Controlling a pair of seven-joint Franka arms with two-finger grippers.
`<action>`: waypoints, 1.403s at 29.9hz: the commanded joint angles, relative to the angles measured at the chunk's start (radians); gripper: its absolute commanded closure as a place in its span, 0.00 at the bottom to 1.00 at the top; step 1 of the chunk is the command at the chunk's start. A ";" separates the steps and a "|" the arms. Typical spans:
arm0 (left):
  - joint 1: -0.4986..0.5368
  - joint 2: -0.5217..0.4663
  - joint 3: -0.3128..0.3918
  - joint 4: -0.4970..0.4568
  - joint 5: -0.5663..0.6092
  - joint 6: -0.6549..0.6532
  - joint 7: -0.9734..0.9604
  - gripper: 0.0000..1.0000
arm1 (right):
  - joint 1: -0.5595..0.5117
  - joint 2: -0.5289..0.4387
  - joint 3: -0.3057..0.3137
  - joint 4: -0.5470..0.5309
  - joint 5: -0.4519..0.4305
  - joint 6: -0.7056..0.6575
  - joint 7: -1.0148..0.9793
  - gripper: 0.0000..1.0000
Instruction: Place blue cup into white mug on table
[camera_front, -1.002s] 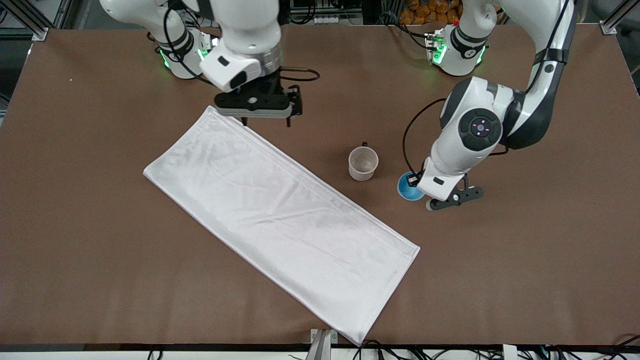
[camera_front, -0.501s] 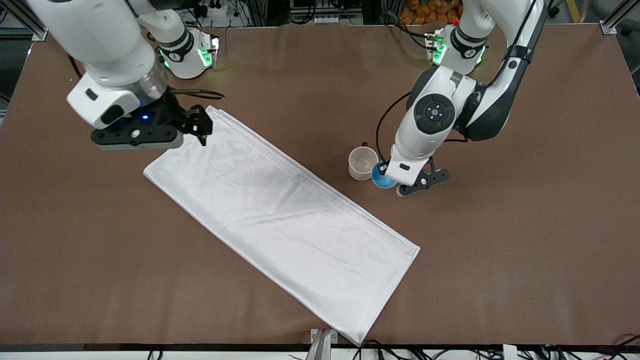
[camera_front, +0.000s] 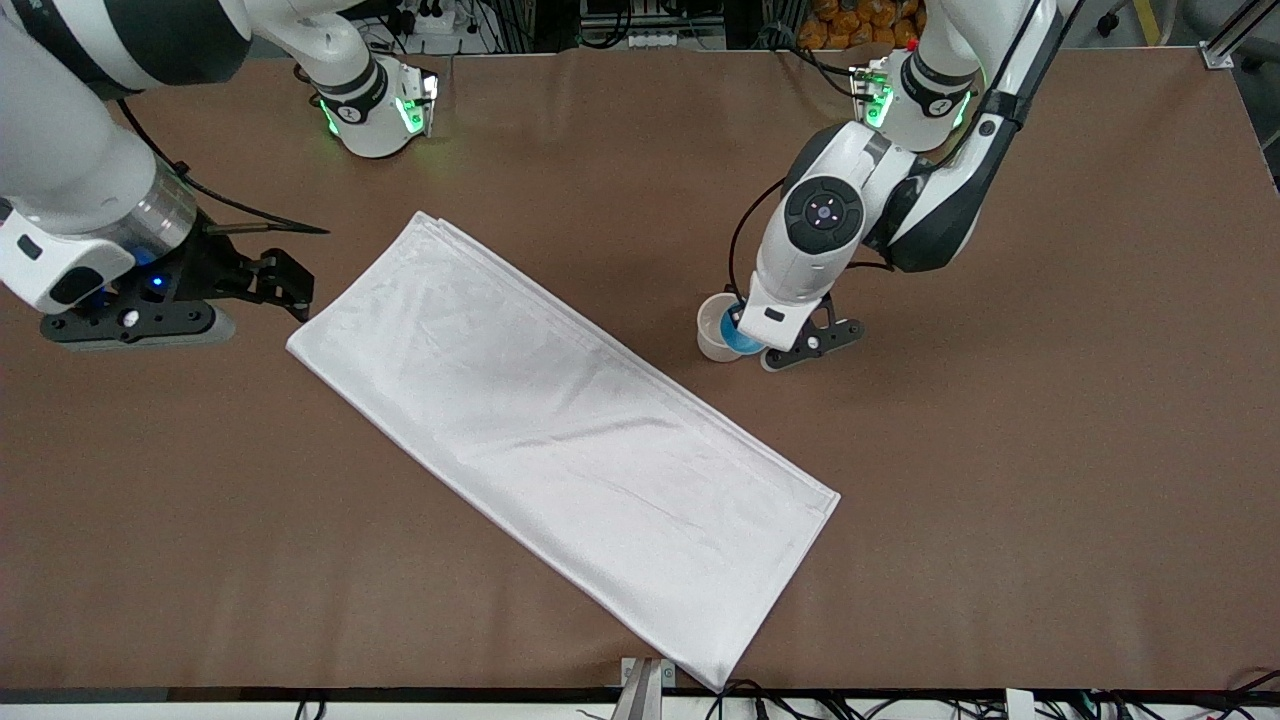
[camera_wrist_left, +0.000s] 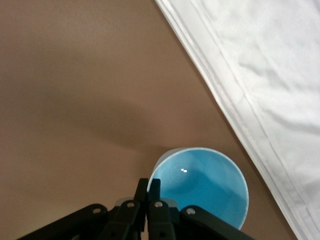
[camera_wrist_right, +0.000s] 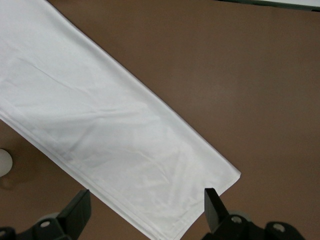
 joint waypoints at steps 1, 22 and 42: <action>0.001 -0.025 -0.013 -0.046 0.009 0.014 -0.025 1.00 | -0.033 -0.077 0.013 -0.145 0.020 0.103 -0.059 0.00; -0.009 -0.092 -0.023 -0.101 0.013 0.097 -0.204 1.00 | -0.122 -0.082 0.011 -0.214 0.034 0.168 -0.133 0.00; -0.010 -0.114 -0.048 -0.240 0.027 0.254 -0.224 1.00 | -0.124 -0.137 0.011 -0.309 0.034 0.263 -0.133 0.00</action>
